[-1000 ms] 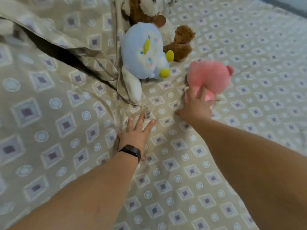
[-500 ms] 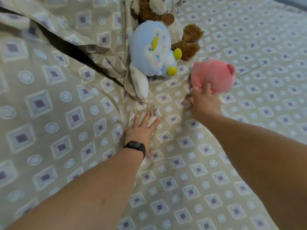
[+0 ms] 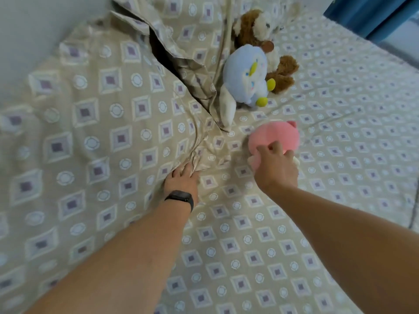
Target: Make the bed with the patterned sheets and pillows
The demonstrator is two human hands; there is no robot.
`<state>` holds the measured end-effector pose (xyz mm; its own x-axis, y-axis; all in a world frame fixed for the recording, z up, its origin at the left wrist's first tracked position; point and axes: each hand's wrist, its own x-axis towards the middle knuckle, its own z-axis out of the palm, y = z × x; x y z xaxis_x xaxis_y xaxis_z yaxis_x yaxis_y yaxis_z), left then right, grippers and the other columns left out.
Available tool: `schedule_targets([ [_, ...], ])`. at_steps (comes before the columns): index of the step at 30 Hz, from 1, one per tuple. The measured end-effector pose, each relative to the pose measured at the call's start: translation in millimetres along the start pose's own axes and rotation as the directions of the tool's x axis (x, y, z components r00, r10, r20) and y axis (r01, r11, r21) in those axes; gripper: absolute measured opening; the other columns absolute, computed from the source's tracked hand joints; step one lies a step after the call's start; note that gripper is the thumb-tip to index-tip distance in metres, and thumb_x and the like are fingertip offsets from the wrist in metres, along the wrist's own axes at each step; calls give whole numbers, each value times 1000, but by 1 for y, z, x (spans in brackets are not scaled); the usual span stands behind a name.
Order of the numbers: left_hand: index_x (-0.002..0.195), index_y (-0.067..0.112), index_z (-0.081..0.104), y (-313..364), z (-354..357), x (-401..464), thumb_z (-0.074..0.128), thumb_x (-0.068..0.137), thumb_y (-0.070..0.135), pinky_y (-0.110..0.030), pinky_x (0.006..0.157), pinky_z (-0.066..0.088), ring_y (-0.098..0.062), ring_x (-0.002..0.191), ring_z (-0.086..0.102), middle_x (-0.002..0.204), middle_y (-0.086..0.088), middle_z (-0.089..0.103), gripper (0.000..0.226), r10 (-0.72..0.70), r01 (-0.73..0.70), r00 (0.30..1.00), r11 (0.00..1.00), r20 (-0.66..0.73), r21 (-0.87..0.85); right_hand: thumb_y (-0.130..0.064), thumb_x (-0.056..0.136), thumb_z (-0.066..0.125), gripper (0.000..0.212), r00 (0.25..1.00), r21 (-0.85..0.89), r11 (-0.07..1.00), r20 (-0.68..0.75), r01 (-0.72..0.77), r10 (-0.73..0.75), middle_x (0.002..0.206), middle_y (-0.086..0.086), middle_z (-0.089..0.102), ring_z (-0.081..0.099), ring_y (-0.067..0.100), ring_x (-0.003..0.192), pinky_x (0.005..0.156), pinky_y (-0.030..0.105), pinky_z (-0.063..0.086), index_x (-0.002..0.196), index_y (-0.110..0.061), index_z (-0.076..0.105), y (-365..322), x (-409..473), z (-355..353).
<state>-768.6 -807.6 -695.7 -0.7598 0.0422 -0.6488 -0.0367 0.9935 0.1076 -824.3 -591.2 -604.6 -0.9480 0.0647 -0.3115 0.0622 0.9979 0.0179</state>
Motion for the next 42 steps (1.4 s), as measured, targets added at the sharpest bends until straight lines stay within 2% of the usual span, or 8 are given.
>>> schedule_targets([
  [3,152,30,42,24,-36,-27,50,101,38,-41,112,40,-30,144,37,161,-4,33,52,-1,18,999,888,37,-459,-9,82,70,66,1000,-5,1000,-13,28,-28,134,6,35,40,34,118,64,40,42,137,-27,37,-19,-25,-21],
  [6,139,34,58,45,-94,-62,53,100,49,-34,97,51,-21,119,63,132,5,65,42,8,3,1000,271,5,-963,-6,76,72,70,982,-63,990,-133,125,-132,127,8,37,42,30,109,64,37,47,134,-23,36,-32,-53,-48],
  [11,124,32,59,47,-155,-87,54,71,90,-63,90,55,-37,107,69,122,-14,69,78,222,258,957,-344,188,-903,-8,77,51,38,703,-444,699,-191,560,-685,114,8,54,50,32,95,78,44,42,114,-18,57,-17,-81,-64],
  [21,123,22,57,48,-145,-88,73,79,54,-34,63,61,-26,92,67,111,-10,65,57,-84,336,930,-199,358,-921,-4,99,33,32,210,-631,274,-175,726,-962,98,-1,56,48,22,87,80,36,41,87,-21,58,12,-97,-65],
  [25,134,19,46,51,-133,-80,76,57,38,-54,70,62,-34,96,68,116,-15,62,85,-243,160,941,-291,235,-943,-21,72,60,52,559,-346,548,-77,762,-826,132,5,46,45,30,110,92,44,38,124,-24,51,24,-104,-60],
  [29,109,25,51,50,-133,-72,68,54,33,-58,81,59,-33,99,68,113,-12,66,58,-319,1,942,-313,106,-950,-36,84,66,66,995,475,875,-78,95,-66,138,8,35,43,33,118,101,50,41,141,-25,34,-4,-95,-64],
  [36,116,25,52,31,-150,-60,77,73,10,-19,53,50,-8,81,61,101,9,59,52,-305,-202,917,196,-255,-960,-34,103,45,58,927,448,876,375,-181,0,149,17,49,49,37,133,103,40,41,155,-14,30,-26,-65,-65],
  [42,135,25,43,5,-134,-26,84,65,30,-43,91,55,-27,108,62,127,-1,58,81,-379,-67,893,423,-244,-904,-34,103,44,50,932,289,957,355,-36,-72,146,12,52,54,31,125,98,36,45,150,-17,43,-18,-43,-70],
])
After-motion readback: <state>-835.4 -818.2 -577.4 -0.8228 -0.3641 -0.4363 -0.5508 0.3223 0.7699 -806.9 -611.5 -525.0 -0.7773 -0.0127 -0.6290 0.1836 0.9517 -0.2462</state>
